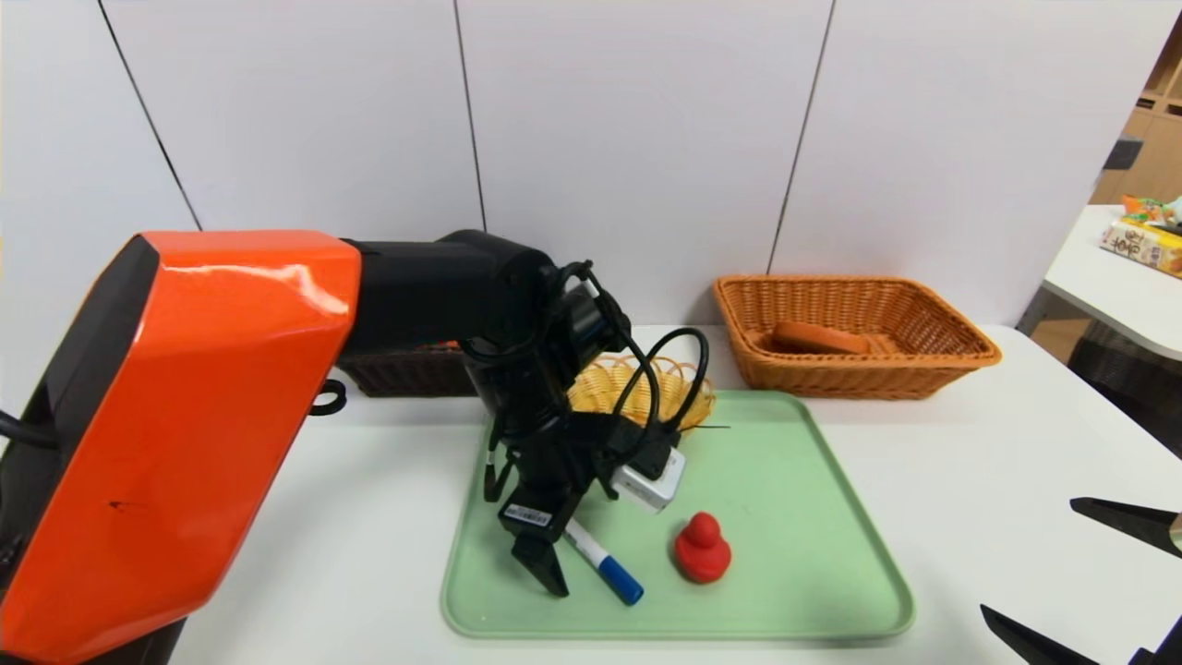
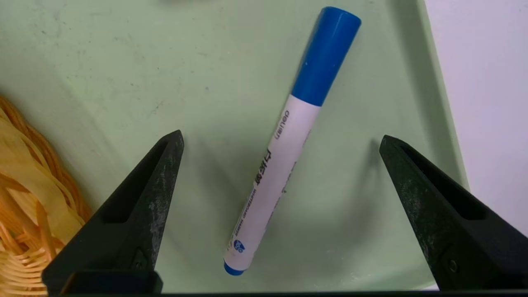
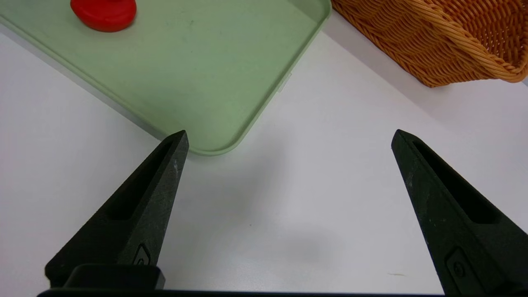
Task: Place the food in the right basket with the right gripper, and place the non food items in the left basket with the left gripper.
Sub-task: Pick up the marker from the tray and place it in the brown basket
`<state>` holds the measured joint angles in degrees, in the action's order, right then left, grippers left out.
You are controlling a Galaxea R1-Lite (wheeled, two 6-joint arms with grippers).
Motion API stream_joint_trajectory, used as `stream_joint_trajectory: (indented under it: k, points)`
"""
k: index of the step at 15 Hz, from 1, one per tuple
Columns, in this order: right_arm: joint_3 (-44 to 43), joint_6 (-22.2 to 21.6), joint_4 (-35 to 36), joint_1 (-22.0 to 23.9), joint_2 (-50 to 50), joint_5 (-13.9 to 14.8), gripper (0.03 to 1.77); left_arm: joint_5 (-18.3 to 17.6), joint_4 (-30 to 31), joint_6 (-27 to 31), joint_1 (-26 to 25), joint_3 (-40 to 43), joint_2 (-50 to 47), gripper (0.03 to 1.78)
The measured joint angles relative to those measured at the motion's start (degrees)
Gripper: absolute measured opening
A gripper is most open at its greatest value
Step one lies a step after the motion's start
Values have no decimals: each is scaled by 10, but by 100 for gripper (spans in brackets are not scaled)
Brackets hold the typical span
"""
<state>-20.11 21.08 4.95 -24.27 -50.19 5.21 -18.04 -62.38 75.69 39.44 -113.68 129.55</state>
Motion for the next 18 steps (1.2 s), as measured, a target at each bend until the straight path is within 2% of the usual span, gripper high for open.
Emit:
stream_joint_trajectory:
  k: [6,7,10,13,14,15,18]
  points:
    - [-1,1,1,0,-3,0,169,-1,4,0,0,0,13,169]
    - [-2,0,1,0,-5,0,169,-1,4,0,0,1,13,149]
    - [-4,0,1,0,-8,-1,170,-1,6,-2,0,4,14,105]
    - [-5,0,1,0,-9,0,170,-1,6,-3,-1,5,13,78]
    - [-6,0,1,0,-10,0,170,-1,5,-3,-1,5,12,54]
    - [-7,0,1,0,-10,0,170,0,4,-3,-1,5,10,17]
    - [-10,0,1,0,-11,-1,170,1,3,-3,-1,5,4,17]
